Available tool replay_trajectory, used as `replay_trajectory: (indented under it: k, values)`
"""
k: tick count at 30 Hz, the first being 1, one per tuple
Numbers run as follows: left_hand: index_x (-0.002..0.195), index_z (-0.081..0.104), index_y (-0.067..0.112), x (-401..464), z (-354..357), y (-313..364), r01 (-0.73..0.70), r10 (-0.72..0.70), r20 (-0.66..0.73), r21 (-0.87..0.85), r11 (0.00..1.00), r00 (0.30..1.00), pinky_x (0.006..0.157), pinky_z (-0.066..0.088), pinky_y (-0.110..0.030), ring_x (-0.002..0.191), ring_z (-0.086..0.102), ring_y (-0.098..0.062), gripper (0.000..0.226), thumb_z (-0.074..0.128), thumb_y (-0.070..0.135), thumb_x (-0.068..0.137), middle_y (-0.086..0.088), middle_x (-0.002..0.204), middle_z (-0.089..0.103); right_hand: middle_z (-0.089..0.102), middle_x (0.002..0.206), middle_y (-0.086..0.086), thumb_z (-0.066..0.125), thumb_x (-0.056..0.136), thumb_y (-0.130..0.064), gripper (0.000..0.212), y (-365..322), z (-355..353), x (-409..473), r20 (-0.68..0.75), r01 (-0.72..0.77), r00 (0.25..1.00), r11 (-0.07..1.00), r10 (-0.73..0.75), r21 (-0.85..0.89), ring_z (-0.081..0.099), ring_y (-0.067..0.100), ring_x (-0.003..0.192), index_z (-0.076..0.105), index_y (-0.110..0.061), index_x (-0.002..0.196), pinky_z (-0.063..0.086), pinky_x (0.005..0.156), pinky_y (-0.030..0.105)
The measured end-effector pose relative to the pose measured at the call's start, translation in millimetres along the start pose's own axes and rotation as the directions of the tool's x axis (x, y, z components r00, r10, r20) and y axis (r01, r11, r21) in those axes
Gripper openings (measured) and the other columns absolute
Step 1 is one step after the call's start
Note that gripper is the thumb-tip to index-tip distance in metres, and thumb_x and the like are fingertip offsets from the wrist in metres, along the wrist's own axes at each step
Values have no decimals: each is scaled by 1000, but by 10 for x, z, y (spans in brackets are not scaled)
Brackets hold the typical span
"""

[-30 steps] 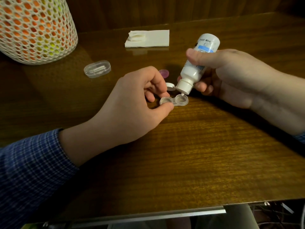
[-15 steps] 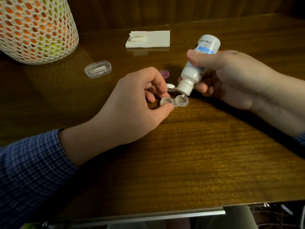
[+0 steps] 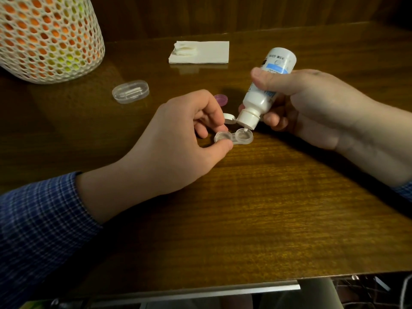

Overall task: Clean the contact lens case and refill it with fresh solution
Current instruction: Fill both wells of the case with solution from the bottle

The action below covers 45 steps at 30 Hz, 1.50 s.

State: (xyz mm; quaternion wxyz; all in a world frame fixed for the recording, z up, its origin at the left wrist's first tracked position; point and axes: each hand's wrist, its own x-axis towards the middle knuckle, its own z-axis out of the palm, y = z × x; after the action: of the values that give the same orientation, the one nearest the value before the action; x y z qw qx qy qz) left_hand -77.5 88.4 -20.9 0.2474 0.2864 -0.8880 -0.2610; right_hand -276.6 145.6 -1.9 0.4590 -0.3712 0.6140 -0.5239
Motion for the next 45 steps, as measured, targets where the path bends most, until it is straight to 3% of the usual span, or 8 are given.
replay_trajectory:
  k: [30, 37, 41, 45]
  values:
    - [99, 66, 19, 4, 2, -12, -10, 10, 3, -1, 1000, 1000, 62, 47, -12, 73, 61, -7, 27, 84, 23, 79, 12, 90, 69, 71, 98, 15, 73, 90, -41, 33, -10, -7, -9, -17, -12, 1000, 1000, 12, 13, 51, 8, 47, 61, -14, 104, 39, 42, 17]
    - [99, 66, 22, 5, 3, -21, -5, 5, 7, -9, 1000, 1000, 62, 50, -17, 75, 61, -9, 27, 82, 27, 78, 12, 91, 69, 62, 66, -3, 66, 95, -48, 34, -57, -88, 52, -16, -50, 998, 981, 54, 185, 45, 6, 43, 55, -17, 100, 34, 38, 17]
    - [100, 65, 23, 0, 4, -24, -1, 1, 14, -24, 1000, 1000, 63, 50, -20, 77, 61, -11, 29, 83, 27, 78, 12, 92, 70, 62, 67, 0, 69, 92, -51, 39, -89, -165, 71, -31, -101, 992, 913, 123, 396, 45, 6, 47, 55, -17, 105, 36, 42, 17]
    - [103, 64, 24, -6, 7, -32, 2, 0, 26, -59, 998, 1000, 64, 49, -19, 78, 60, -10, 34, 84, 29, 76, 12, 93, 69, 64, 73, 7, 71, 92, -40, 37, -94, -197, 63, 29, -138, 989, 831, 146, 539, 50, 10, 54, 58, -11, 110, 42, 49, 19]
